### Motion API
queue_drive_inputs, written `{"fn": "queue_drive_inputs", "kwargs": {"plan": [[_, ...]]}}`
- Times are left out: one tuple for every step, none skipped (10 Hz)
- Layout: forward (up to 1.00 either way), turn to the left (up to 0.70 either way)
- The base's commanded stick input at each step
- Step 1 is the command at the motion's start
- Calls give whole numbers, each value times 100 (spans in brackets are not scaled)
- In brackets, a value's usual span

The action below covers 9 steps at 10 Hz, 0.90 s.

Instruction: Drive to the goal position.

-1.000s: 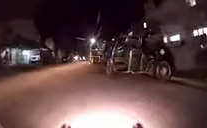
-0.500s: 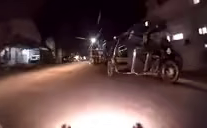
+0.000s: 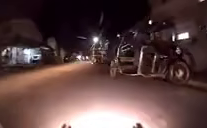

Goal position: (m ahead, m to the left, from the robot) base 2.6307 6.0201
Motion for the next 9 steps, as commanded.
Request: {"fn": "queue_drive_inputs", "kwargs": {"plan": [[60,0],[60,6],[60,13],[60,9],[60,0],[60,0],[60,0],[60,0],[60,0]]}}
